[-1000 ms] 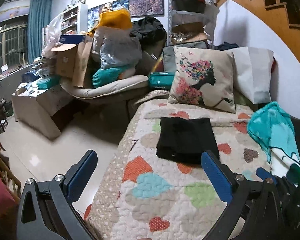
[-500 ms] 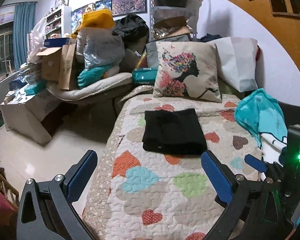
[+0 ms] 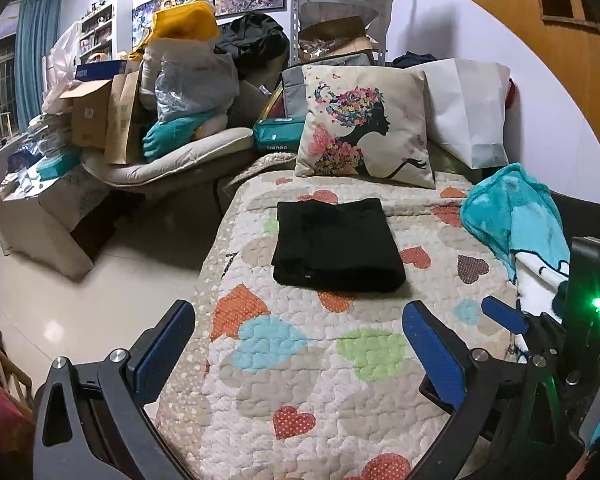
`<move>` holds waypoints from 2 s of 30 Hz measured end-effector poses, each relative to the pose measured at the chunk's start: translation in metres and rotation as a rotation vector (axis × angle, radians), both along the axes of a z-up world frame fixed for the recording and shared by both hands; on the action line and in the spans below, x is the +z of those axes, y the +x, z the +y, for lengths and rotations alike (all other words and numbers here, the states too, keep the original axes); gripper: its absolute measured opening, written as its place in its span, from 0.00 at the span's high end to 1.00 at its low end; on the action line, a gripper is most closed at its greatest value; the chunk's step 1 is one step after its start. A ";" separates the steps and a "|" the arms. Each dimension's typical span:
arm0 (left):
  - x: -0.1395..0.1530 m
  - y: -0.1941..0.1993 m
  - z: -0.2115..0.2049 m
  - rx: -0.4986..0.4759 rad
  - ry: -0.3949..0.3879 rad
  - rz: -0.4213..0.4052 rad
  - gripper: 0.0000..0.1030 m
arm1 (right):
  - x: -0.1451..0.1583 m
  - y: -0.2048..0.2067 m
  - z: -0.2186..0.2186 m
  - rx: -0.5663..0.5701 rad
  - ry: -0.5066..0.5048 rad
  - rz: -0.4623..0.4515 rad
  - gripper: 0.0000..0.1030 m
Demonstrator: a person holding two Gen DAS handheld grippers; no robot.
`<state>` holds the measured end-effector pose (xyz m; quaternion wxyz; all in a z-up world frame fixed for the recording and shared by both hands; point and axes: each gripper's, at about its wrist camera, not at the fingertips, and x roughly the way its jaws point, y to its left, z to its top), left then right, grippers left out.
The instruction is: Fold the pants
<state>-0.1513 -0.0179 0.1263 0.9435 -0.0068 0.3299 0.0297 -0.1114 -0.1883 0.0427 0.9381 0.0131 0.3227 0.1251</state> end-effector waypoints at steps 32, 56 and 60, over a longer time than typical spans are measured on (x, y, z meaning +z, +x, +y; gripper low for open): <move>-0.022 0.011 0.001 -0.002 -0.036 0.102 0.00 | -0.010 0.005 0.000 -0.005 -0.004 0.042 0.14; -0.036 0.014 0.007 0.006 -0.065 0.143 0.00 | -0.015 0.006 0.000 -0.004 -0.013 0.053 0.13; -0.041 0.023 0.016 0.015 -0.100 0.164 0.00 | -0.019 0.008 0.000 -0.002 -0.023 0.061 0.13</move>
